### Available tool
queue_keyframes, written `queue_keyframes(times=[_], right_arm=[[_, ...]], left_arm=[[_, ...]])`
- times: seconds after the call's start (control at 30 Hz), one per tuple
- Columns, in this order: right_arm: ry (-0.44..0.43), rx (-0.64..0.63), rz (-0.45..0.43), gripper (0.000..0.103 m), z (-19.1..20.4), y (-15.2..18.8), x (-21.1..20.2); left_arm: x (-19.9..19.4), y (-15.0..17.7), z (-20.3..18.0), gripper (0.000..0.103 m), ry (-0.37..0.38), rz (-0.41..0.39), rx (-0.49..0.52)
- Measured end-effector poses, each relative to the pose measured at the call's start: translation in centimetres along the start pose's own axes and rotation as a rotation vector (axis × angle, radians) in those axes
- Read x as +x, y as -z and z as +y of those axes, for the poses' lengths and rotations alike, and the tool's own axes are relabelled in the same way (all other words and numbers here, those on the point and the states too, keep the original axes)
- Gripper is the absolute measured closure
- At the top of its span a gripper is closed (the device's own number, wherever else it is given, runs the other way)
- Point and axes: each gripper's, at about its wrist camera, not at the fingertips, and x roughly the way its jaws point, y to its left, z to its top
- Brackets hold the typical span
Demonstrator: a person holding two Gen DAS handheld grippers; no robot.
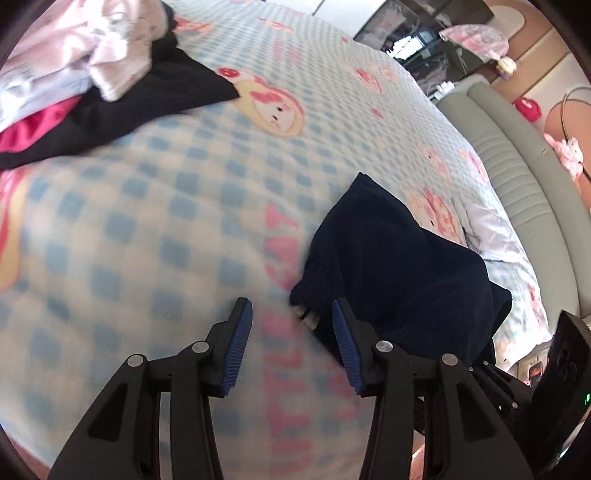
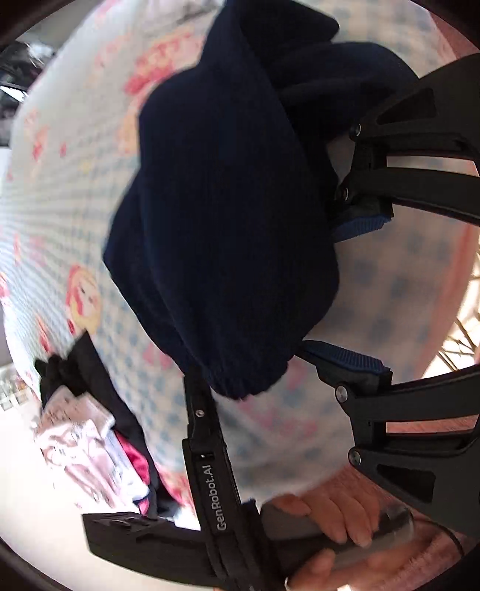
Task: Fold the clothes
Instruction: 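Lay the navy trousers on the bed with both grippers, holding the waistband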
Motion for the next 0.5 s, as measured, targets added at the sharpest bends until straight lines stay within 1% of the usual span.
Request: queue_keyframes(times=[0.03,0.1,0.2,0.23,0.27,0.37,0.5], right_arm=[[0.02,0.007,-0.017,0.046,0.1,0.0,-0.1],[0.029,0.037,-0.032,0.046,0.1,0.0,-0.6],[0.069,0.055,-0.05,0.046,0.1,-0.2,-1.1],[0.09,0.059,-0.054,0.046,0.0,-0.3,-1.3],[0.099,0.066,-0.05,0.046,-0.2,-0.5,-1.3],[0.122,0.088,-0.034,0.046,-1.0,-1.0,-1.4],[0.137,0.093,-0.019,0.045,-2.1,-1.7,-1.9]], left_arm=[[0.3,-0.3,-0.1,0.055,0.012,0.01,0.016],[1.0,-1.0,-0.4,0.054,0.037,0.031,0.043],[2.2,-1.3,-1.0,0.053,0.103,0.061,0.028],[2.4,-1.3,-1.2,0.059,0.1,0.056,0.033],[2.4,-1.2,-1.4,0.074,0.074,0.042,0.05],[2.1,-1.0,-2.5,0.082,0.03,0.026,0.13],[0.7,-0.6,-2.6,0.085,0.075,0.003,0.13]])
